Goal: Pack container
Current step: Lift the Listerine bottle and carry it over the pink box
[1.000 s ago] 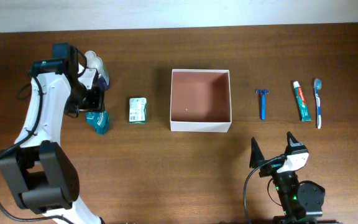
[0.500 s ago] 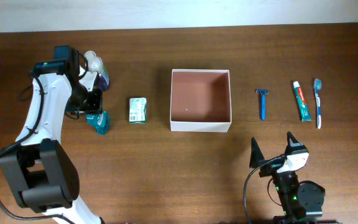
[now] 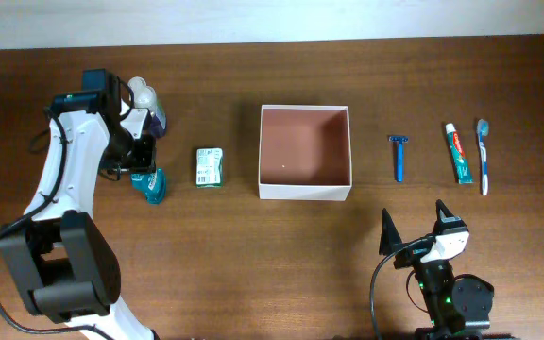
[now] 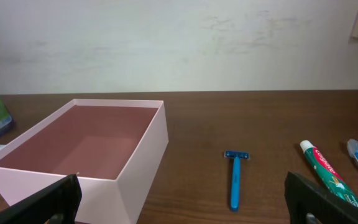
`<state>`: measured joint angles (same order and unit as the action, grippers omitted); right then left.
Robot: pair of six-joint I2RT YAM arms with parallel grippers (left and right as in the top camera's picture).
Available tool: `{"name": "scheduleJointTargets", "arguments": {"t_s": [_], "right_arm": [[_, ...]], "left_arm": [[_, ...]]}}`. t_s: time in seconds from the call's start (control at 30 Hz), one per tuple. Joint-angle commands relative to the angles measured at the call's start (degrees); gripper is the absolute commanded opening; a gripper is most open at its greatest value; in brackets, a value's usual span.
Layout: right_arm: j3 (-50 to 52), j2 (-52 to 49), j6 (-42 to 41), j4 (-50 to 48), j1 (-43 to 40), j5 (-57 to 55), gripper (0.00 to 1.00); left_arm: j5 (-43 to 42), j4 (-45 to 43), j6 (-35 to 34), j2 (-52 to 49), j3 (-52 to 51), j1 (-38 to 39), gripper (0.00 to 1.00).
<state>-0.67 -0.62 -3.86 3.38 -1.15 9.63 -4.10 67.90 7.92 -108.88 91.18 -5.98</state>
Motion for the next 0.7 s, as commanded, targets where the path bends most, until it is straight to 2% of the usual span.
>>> {"name": "scheduleJointTargets", "arguments": {"t_s": [0.0,0.23,0.47,0.67], "right_arm": [[0.3,0.4,0.4,0.2,-0.4,0.7,0.99],[0.3,0.4,0.4,0.2,-0.4,0.7,0.99],[0.3,0.4,0.4,0.2,-0.4,0.7,0.99],[0.3,0.4,0.4,0.2,-0.4,0.7,0.99]], "left_arm": [[-0.8,0.3,0.3,-0.5,0.1,-0.1,0.0],[-9.2,4.8,0.3,-0.5,7.0,0.6,0.01],[-9.7,10.3,-2.6,-0.5,19.8,4.0,0.0],[-9.7,10.6,-5.5,-0.5,31.7,9.9,0.0]]}}
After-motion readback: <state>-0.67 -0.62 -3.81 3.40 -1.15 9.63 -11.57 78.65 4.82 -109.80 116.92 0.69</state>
